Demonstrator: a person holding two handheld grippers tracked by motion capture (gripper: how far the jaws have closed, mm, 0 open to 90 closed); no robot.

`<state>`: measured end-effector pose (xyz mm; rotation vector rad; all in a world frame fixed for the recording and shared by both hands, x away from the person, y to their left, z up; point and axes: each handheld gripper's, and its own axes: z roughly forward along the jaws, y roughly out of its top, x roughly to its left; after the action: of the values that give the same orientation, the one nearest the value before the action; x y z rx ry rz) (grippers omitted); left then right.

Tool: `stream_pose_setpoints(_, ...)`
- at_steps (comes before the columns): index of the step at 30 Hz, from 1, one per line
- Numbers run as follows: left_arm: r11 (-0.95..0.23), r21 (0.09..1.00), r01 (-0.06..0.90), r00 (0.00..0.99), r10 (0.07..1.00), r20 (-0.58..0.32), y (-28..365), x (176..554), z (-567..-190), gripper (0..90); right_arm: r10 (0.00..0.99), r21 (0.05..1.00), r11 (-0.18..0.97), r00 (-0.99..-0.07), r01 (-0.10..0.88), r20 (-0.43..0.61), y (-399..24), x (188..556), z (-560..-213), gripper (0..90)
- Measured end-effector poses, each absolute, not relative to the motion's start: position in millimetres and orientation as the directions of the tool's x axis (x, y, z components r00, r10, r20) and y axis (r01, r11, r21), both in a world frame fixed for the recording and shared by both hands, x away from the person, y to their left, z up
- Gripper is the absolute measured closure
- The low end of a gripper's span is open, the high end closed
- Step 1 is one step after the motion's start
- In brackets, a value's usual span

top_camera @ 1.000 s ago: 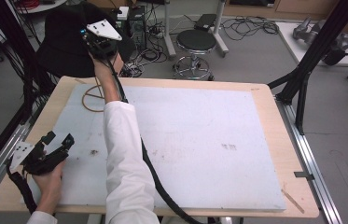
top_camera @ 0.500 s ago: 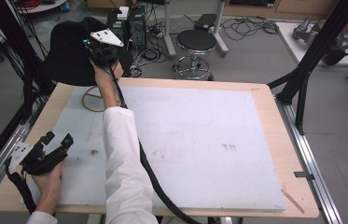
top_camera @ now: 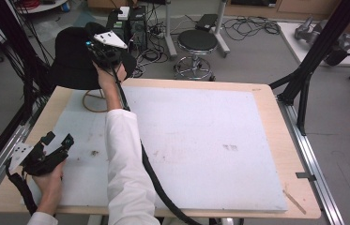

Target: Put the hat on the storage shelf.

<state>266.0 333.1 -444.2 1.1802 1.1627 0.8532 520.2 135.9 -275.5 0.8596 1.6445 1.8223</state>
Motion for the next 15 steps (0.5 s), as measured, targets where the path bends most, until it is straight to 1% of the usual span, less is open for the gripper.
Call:
stream_pose_setpoints(4, 0.219, 0.973, 0.071, 0.229, 0.946, -0.23, 333.2, 266.0, -444.1, 22.9, 0.742, 0.99, -0.135, -0.659, 0.03, 0.121, 134.7, 519.5, -274.2, 82.9)
stream_pose_setpoints(12, 0.218, 0.973, 0.071, 0.229, 0.946, -0.228, 332.7, 266.5, -444.2, 22.9, 0.741, 0.992, -0.119, -0.663, 0.026, 0.107, 132.2, 519.3, -274.1, 80.5)
stream_pose_setpoints(14, 0.216, 0.974, 0.072, 0.232, 0.946, -0.227, 332.0, 266.3, -444.1, 22.9, 0.74, 0.992, -0.12, -0.664, 0.028, 0.108, 131.4, 519.5, -275.0, 78.6)
stream_pose_setpoints(15, 0.215, 0.974, 0.072, 0.232, 0.946, -0.226, 331.8, 266.4, -444.1, 22.9, 0.737, 0.992, -0.122, -0.667, 0.032, 0.112, 130.8, 519.5, -275.5, 76.0)
